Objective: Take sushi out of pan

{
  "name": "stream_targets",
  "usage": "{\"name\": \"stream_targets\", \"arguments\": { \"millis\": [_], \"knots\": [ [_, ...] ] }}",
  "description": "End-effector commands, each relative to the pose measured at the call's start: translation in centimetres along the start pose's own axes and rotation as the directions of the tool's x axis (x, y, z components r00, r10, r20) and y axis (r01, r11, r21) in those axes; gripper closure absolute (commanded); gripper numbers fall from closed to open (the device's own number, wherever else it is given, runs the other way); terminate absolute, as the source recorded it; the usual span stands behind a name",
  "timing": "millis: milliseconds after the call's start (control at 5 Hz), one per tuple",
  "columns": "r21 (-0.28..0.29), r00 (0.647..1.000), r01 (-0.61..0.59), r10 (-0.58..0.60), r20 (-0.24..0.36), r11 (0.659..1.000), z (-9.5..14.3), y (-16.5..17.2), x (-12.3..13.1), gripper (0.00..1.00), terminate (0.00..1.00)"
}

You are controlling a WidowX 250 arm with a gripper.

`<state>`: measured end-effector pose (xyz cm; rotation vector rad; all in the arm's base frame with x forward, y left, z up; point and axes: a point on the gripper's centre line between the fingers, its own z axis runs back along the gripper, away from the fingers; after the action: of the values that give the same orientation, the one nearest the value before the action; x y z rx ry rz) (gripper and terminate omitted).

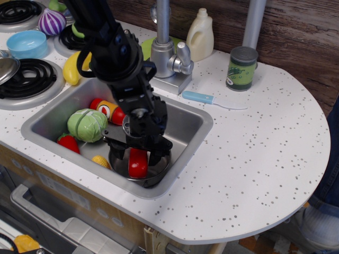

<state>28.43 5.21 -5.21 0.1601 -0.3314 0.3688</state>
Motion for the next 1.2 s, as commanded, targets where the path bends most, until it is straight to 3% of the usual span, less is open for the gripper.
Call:
{"name": "stream_targets", "arguments": {
  "millis": [0,400,600,800,1000],
  "knots": [
    [-0.015,0.998,-0.069,0.069,0.009,0.998,0.0,0.0,-0.1,1.00,0.00],
    [-0.017,0.995,-0.100,0.099,-0.030,0.995,1.3,-0.6,-0.1,1.00,0.00],
    [-0.029,0.993,-0.060,0.056,-0.106,0.998,4.9,-1.1,2.2,1.00,0.00],
    [0.019,0.992,-0.065,0.067,-0.105,0.998,9.8,-2.7,3.8,1.00,0.00],
    [-0.050,0.994,-0.033,0.028,-0.107,0.998,13.8,-5.3,4.4,1.00,0.00]
  ]
}}
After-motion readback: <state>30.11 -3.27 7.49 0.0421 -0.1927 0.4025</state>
